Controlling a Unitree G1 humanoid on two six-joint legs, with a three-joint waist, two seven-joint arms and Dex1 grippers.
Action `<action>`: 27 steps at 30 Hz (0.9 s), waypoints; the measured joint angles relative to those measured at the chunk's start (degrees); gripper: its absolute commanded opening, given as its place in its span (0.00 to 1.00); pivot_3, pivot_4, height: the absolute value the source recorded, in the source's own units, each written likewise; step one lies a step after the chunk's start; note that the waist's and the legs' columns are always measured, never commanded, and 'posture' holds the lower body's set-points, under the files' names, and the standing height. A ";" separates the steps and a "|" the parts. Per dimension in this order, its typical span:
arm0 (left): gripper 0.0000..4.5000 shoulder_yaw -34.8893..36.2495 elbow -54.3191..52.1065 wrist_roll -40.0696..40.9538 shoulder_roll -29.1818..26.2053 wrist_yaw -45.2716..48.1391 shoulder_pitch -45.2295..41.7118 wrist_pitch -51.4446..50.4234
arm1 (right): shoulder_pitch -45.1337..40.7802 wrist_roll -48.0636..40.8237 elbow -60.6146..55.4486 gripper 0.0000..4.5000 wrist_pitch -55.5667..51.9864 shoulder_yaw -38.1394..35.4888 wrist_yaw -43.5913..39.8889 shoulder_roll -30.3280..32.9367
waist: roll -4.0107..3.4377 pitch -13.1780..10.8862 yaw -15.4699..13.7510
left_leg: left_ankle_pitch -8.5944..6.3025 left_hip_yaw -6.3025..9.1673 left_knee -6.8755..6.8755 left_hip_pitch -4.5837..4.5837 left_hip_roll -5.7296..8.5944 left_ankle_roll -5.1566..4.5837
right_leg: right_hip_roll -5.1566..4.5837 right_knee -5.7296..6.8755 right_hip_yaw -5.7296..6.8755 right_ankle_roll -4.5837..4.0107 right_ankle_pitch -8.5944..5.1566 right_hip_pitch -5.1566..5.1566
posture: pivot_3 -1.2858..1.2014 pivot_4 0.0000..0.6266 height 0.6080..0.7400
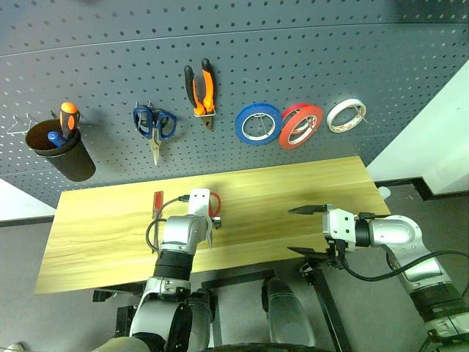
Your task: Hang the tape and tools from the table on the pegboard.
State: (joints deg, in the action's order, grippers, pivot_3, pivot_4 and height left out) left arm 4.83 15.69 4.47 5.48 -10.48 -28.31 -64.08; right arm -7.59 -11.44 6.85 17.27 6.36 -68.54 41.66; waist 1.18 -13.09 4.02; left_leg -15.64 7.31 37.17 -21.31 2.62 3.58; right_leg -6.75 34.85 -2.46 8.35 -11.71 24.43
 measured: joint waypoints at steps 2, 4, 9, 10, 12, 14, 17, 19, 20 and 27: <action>0.87 1.20 0.33 0.00 0.49 -0.27 -0.39 0.04 | 0.37 0.23 0.37 1.00 0.70 0.00 0.32 0.00 | -0.01 0.01 0.02 | 0.01 -0.01 0.01 0.01 0.00 0.01 | 0.00 0.00 -0.01 0.03 0.01 0.00 | 0.46 0.23 1.00; 0.73 2.26 0.51 0.01 0.88 -0.48 -0.65 -0.05 | 0.36 0.54 0.75 1.00 1.12 -0.05 0.63 0.00 | 0.00 0.02 -0.05 | 0.02 -0.02 0.04 0.00 0.00 0.03 | 0.00 0.00 -0.01 0.05 0.02 -0.02 | 0.46 0.23 1.00; 0.34 4.94 0.52 0.14 1.98 -0.97 -1.19 -0.69 | 0.27 1.06 1.51 1.00 2.08 -0.05 1.13 -0.01 | 0.01 0.07 -0.08 | 0.02 -0.02 0.10 0.00 0.01 0.04 | 0.00 -0.03 -0.01 0.09 0.07 -0.07 | 0.46 0.22 1.00; 0.26 5.42 0.52 0.24 2.23 -1.04 -1.28 -0.77 | 0.17 1.14 1.73 1.00 2.22 -0.05 1.18 -0.01 | 0.01 0.08 -0.09 | 0.02 -0.02 0.10 0.00 0.01 0.04 | 0.00 -0.03 -0.01 0.09 0.08 -0.07 | 0.46 0.22 1.00; 0.23 6.04 0.52 0.56 2.59 -1.07 -1.44 -0.92 | -0.16 1.18 2.31 1.00 2.38 -0.05 1.21 -0.02 | 0.01 0.09 -0.06 | 0.02 -0.02 0.11 0.00 0.01 0.04 | 0.00 -0.03 -0.02 0.07 0.10 -0.08 | 0.46 0.22 1.00; 0.23 6.29 0.52 0.74 2.71 -1.05 -1.59 -1.35 | -0.45 1.21 2.62 1.00 2.53 -0.05 1.21 -0.03 | 0.01 0.09 -0.05 | 0.02 -0.02 0.11 0.00 0.01 0.04 | 0.00 -0.03 -0.02 0.07 0.10 -0.08 | 0.46 0.22 1.00; 0.23 6.77 0.33 1.08 2.80 -0.87 -1.65 -1.85 | -1.26 1.25 3.03 1.00 2.84 -0.04 1.22 -0.10 | 0.02 0.12 -0.06 | 0.03 -0.02 0.11 0.00 0.01 0.05 | 0.00 -0.03 -0.02 -0.02 0.17 -0.08 | 0.46 0.21 1.00; 0.23 6.69 -1.17 1.36 2.30 0.31 -0.99 -1.91 | -1.59 1.28 3.04 1.00 2.89 -0.01 1.27 -0.20 | 0.02 0.12 -0.04 | 0.03 -0.02 0.11 -0.01 0.01 0.06 | 0.00 -0.03 -0.02 -0.02 0.17 -0.08 | 0.46 0.21 1.00; 0.23 5.99 -3.71 1.91 1.84 1.67 0.27 -1.82 | -1.63 1.29 3.02 1.00 2.92 0.02 1.33 -0.26 | 0.02 0.12 0.02 | 0.04 -0.02 0.09 -0.01 0.00 0.06 | 0.00 -0.04 -0.03 -0.03 0.17 -0.07 | 0.46 0.21 1.00; 0.23 -1.62 -29.93 6.51 -15.09 20.50 18.14 8.25 | -2.28 0.89 0.66 1.00 2.65 -0.02 3.73 -2.91 | -0.10 0.38 0.14 | 0.07 -0.15 0.04 0.06 -0.04 0.13 | 0.02 0.05 -0.18 -0.09 0.20 0.00 | 0.47 0.21 1.00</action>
State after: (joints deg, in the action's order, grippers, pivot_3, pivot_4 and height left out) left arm 3.21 -14.25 10.98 -9.61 10.01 -10.17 -55.82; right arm -9.88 -10.56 7.51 19.92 6.33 -64.81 38.75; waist 1.07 -12.72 4.16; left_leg -15.57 7.16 37.21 -21.25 2.58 3.70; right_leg -6.73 34.89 -2.65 8.25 -11.51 24.44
